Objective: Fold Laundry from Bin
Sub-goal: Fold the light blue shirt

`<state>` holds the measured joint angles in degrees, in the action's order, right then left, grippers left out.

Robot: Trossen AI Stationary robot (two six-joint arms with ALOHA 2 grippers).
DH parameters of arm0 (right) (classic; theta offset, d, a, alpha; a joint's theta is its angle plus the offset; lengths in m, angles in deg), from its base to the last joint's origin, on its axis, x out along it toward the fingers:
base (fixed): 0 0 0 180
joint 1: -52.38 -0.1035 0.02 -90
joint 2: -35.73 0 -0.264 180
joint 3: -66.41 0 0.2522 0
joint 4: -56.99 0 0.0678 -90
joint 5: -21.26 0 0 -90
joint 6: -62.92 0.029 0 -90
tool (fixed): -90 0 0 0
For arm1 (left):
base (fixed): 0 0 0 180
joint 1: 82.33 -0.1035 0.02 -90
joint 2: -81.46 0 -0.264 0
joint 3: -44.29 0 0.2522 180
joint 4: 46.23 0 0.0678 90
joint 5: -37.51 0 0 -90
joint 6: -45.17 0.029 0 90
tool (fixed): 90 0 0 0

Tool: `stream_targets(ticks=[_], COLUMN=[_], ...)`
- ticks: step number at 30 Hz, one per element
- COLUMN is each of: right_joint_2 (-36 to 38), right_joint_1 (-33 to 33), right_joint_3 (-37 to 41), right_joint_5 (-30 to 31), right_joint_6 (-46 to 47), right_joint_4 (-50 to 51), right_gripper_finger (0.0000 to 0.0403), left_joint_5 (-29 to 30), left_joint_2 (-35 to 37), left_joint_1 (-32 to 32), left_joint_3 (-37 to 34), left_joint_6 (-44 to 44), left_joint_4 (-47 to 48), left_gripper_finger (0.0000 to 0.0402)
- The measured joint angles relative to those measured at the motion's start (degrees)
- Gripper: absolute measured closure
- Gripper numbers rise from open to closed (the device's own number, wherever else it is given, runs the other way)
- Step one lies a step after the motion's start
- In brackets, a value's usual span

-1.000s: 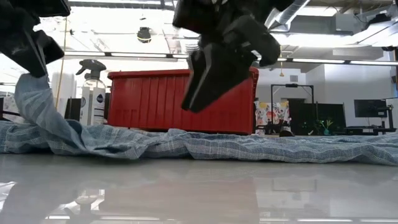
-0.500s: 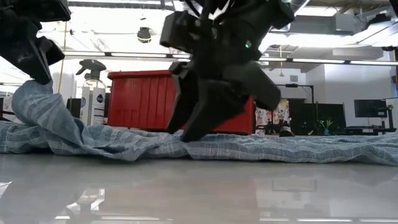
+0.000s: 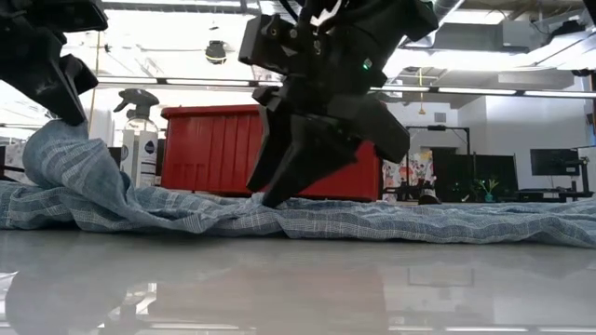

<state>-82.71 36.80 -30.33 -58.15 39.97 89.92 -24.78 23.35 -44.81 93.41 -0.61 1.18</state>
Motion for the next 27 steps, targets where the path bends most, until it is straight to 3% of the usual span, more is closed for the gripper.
stream_targets(ticks=[12,27], right_joint_2=[-0.69,-2.78], right_joint_1=[1.08,1.13], right_joint_3=[-0.04,0.0], right_joint_5=[-3.36,-3.15], right_joint_6=[-2.4,-2.6], right_joint_4=[-2.32,-2.23], right_gripper_finger=[0.0204,0.0208], left_joint_5=[-0.01,1.49], left_joint_2=[0.0,0.0], left_joint_1=[0.0,-0.02], left_joint_3=[0.0,0.0], left_joint_6=[-0.13,0.0], left_joint_4=[0.11,0.44], left_gripper_finger=[0.0401,0.0401])
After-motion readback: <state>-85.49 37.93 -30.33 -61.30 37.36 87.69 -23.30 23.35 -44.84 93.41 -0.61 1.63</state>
